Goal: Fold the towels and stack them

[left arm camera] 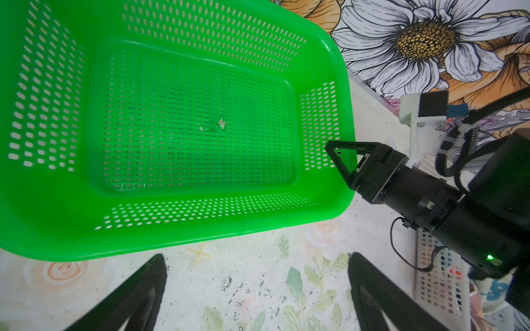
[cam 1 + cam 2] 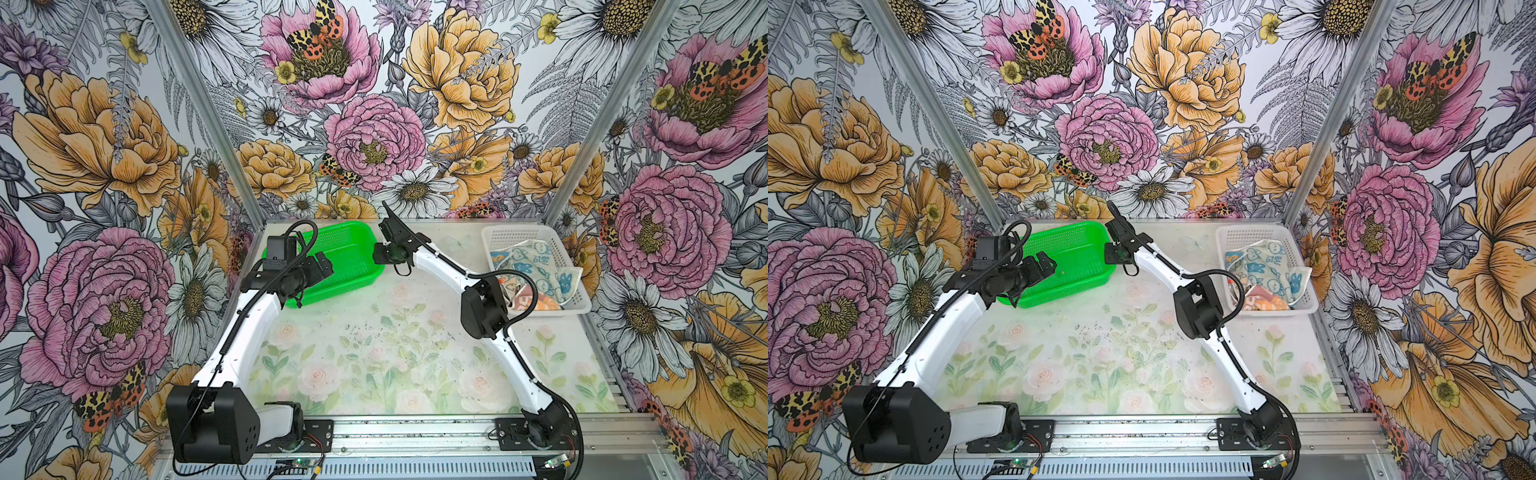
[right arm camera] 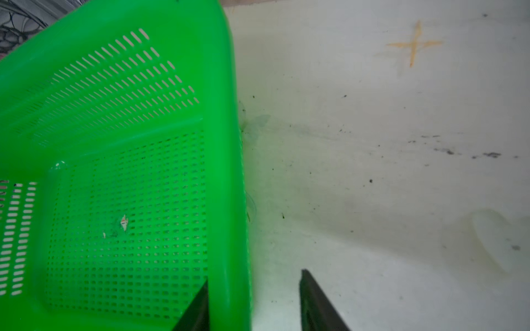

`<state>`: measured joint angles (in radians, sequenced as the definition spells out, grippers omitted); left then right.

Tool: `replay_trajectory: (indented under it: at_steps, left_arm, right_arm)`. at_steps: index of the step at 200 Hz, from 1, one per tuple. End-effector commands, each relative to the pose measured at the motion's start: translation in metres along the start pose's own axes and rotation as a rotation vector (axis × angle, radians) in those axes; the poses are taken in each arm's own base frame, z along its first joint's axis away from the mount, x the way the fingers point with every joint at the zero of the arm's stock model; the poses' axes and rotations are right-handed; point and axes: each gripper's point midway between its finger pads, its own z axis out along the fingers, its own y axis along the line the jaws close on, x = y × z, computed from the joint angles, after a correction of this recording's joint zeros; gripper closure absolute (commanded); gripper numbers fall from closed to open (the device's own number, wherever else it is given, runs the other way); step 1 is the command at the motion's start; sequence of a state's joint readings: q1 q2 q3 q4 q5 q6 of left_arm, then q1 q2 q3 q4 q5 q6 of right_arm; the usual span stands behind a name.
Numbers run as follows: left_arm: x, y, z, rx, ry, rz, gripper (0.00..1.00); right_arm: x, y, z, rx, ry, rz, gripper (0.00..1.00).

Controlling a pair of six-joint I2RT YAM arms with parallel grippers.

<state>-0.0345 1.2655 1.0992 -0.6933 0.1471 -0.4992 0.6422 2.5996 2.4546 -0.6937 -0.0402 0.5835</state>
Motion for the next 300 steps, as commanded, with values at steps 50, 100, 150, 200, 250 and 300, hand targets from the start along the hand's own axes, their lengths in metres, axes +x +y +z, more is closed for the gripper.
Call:
replay_trajectory:
  at_steps: [50,100,150,200,250,300]
  left_arm:
    - [0.008,0.01,-0.01,0.034,0.004,-0.018,0.01]
    - [0.01,0.013,-0.012,0.045,-0.005,-0.028,0.01]
    - [0.005,0.012,-0.012,0.049,-0.014,-0.036,0.01]
    - [0.002,0.009,-0.016,0.05,-0.031,-0.053,0.01]
    - [0.01,-0.012,-0.044,0.052,-0.126,0.029,0.01]
    - [0.027,-0.065,-0.049,0.081,-0.173,0.214,0.01]
  right_arm:
    - [-0.01,0.016,0.016,0.051,-0.129,0.216,0.98]
    - [0.003,0.035,0.043,-0.009,-0.132,0.278,1.0]
    - [0.005,0.059,0.061,-0.112,-0.156,0.3,0.95]
    - [-0.012,0.073,0.042,-0.177,-0.173,0.271,0.55]
    - [-0.065,0.089,-0.038,-0.217,-0.264,0.174,0.19]
    - [-0.094,0.007,-0.158,-0.046,-0.331,0.13,0.04]
